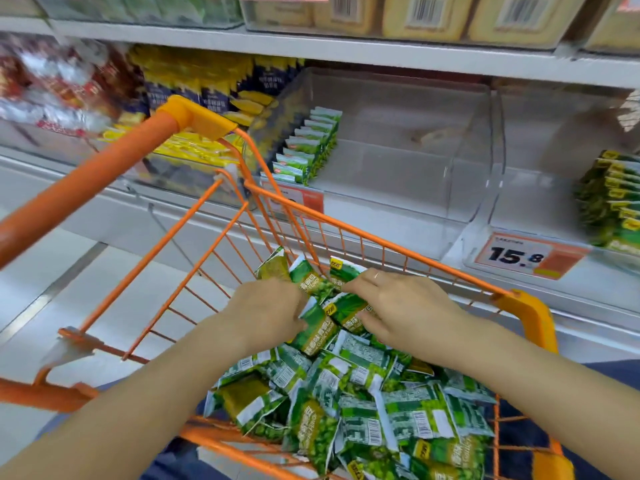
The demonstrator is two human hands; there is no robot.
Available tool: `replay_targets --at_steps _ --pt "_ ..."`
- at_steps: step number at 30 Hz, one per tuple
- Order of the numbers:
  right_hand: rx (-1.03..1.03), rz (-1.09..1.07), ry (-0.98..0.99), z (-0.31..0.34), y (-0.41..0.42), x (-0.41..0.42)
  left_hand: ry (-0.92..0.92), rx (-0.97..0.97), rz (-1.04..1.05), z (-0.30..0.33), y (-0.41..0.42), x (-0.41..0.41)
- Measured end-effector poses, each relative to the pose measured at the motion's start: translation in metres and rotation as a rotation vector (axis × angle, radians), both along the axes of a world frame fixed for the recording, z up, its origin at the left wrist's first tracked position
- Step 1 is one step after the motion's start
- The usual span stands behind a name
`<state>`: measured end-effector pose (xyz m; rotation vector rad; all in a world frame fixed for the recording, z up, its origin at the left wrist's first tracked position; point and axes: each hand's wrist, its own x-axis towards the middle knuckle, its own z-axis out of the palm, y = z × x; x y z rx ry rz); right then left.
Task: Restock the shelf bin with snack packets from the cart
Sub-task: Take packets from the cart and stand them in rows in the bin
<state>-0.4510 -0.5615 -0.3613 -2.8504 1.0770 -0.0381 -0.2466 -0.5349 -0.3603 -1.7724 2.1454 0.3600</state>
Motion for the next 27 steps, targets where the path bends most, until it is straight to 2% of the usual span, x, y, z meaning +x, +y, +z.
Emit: replay_targets --at_steps 2,4,7,8,10,13,16,18,21,24,27 --pt "0.003 -0.013 -0.076 -0.002 0.001 -0.001 0.193 -0.041 0.043 0.001 -0.002 0.0" --pt "0.135 -0.102 -0.296 0.002 0.001 -0.002 0.452 -0.101 0.109 0.011 -0.008 0.002" --pt "0.574 -0.258 -0.73 0.013 -0.002 -0.003 0.9 -0.056 0.271 0.03 -0.014 -0.003" --pt "0.733 -0.297 -0.819 0.019 -0.004 -0.004 1.004 -0.046 0.303 0.035 -0.015 -0.009" --pt "0.903 -0.317 -0.849 0.028 -0.007 -0.008 1.129 -0.102 0.341 0.044 -0.017 -0.022" --pt "1.006 -0.345 -0.945 0.039 -0.006 -0.014 1.198 -0.243 0.342 0.051 -0.022 -0.038" --pt "1.079 -0.438 -1.087 0.042 -0.005 -0.023 1.091 -0.442 0.25 0.054 -0.028 -0.048" --pt "1.106 -0.468 -1.093 0.044 -0.006 -0.031 1.006 -0.556 0.178 0.056 -0.032 -0.056" --pt "1.155 -0.498 -1.102 0.049 -0.008 -0.046 0.972 -0.674 0.083 0.056 -0.036 -0.068" --pt "1.236 -0.562 -1.145 0.057 -0.007 -0.062 1.03 -0.721 0.076 0.054 -0.04 -0.084" --pt "1.194 -0.643 -1.159 0.066 -0.006 -0.082 1.107 -0.63 0.121 0.058 -0.048 -0.101"
